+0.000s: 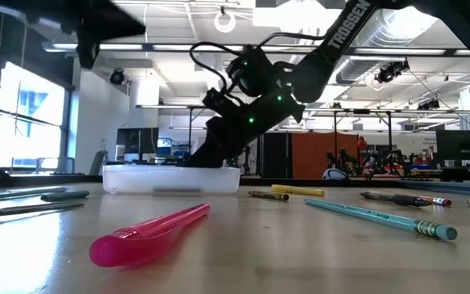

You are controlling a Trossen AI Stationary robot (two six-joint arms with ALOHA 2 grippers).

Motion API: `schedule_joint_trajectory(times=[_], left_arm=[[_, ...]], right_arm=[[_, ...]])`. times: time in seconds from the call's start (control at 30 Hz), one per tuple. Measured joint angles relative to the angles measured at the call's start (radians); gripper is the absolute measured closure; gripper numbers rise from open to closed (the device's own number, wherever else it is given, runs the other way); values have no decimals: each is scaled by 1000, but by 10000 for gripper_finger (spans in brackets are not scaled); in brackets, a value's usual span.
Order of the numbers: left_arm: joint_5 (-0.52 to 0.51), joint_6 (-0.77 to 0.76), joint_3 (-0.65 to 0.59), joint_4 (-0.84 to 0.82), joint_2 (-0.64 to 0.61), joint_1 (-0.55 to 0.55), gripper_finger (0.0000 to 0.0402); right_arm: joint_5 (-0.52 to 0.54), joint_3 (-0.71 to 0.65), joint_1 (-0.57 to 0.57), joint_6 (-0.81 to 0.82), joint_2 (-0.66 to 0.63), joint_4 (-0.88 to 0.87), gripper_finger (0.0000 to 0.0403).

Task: Pick & place school supplies into a supply box
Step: Put the right dark green crayon into the transparent supply box, then put the green crayon into the transparent supply box

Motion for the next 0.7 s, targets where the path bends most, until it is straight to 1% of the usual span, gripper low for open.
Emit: schedule_joint_trajectory(times=[0.07,0.13,0.2,0.27,0.33,0.4,0.53,0.6,0.7], left_arm=[[4,46,82,-127,16,0,340],[-19,47,163,-308,38,0,340],[-49,-13,234,-497,68,0,340],[-47,-119,281,-648,110,0,336],[8,-214,306,-741,161,0,328],[100,-268,314,-788,208,0,316],[284,-337,315,-795,295,0,285],[336,-413,315,-788,344,0,272],[378,-563,316,-802,427,0,261]], right_arm=[[1,0,0,0,0,6,383],[1,0,0,5,0,3,382],[1,0,0,5,0,0,377],[1,0,0,7,0,1,371],[1,0,0,7,0,-2,361],[1,0,0,7,0,-2,351],[1,0,0,7,0,-2,329],[1,0,0,7,0,-2,322],[1,0,1,7,0,-2,315]])
